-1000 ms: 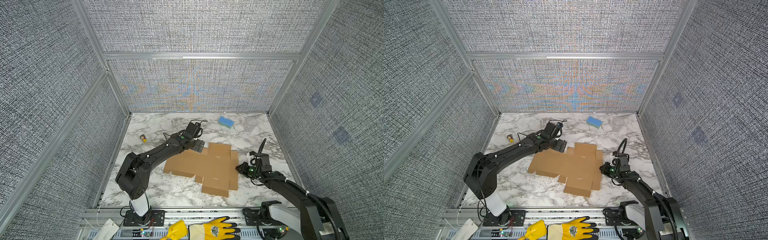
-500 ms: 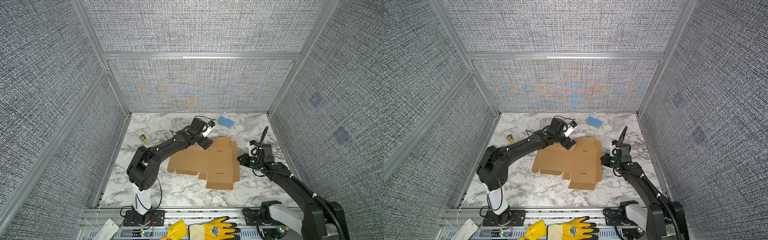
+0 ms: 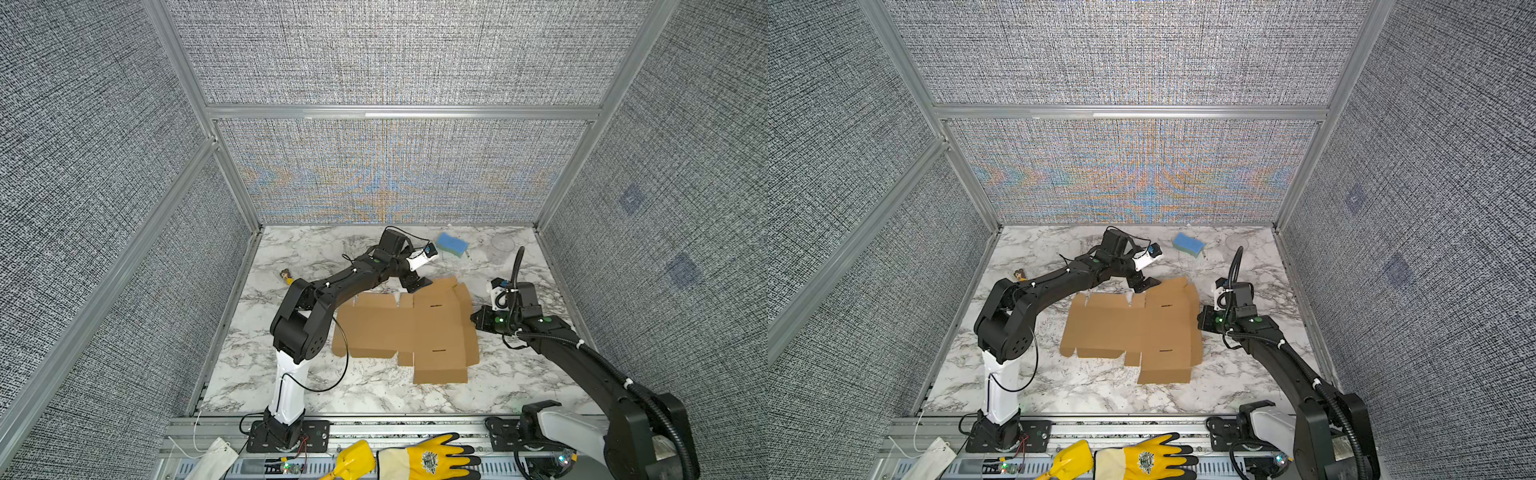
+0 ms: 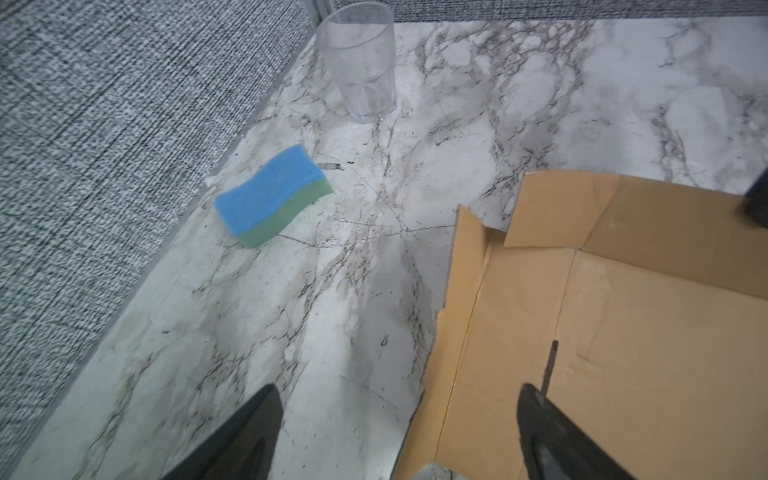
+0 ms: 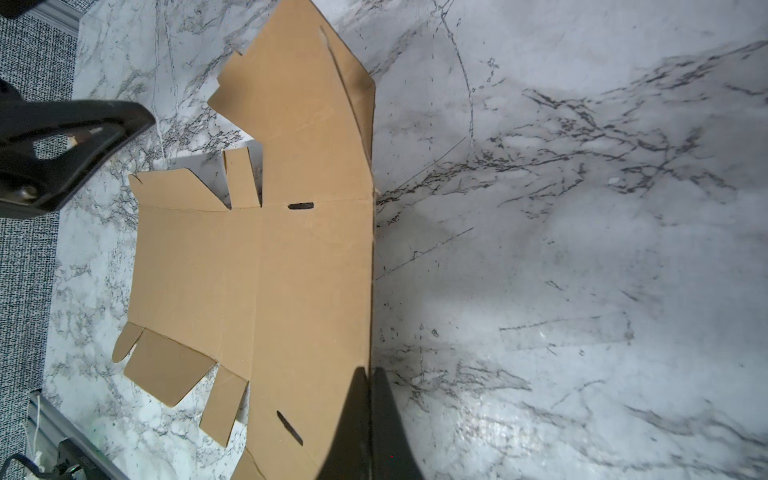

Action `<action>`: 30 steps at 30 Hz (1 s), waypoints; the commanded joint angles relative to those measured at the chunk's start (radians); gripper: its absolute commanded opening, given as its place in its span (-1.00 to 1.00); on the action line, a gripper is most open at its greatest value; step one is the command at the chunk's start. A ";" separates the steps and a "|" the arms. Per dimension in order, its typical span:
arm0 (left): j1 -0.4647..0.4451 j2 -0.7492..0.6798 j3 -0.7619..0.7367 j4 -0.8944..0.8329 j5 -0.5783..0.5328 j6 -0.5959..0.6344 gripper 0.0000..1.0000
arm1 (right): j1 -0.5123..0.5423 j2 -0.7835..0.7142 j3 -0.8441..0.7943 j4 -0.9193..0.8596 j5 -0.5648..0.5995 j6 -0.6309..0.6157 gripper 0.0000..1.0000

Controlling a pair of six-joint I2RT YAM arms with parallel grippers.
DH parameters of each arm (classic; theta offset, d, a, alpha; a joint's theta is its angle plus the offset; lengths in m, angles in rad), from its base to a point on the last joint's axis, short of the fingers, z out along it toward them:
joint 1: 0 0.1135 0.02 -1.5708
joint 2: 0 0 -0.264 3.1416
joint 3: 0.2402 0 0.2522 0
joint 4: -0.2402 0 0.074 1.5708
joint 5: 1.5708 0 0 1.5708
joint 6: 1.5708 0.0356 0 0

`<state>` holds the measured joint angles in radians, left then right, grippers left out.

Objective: Fold the paper box

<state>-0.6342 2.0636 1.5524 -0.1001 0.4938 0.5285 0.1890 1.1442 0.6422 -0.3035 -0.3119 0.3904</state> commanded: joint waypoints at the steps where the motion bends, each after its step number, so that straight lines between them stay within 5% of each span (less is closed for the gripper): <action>1: 0.002 0.029 0.039 0.008 0.148 0.057 0.72 | 0.002 0.002 0.007 -0.021 0.020 -0.012 -0.90; 30: -0.041 0.230 0.249 -0.152 0.047 0.067 -0.22 | 0.011 0.046 0.067 -0.026 0.028 -0.031 -0.92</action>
<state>-0.6643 2.2906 1.7901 -0.2207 0.5701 0.5980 0.1963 1.1885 0.6983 -0.3283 -0.2916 0.3679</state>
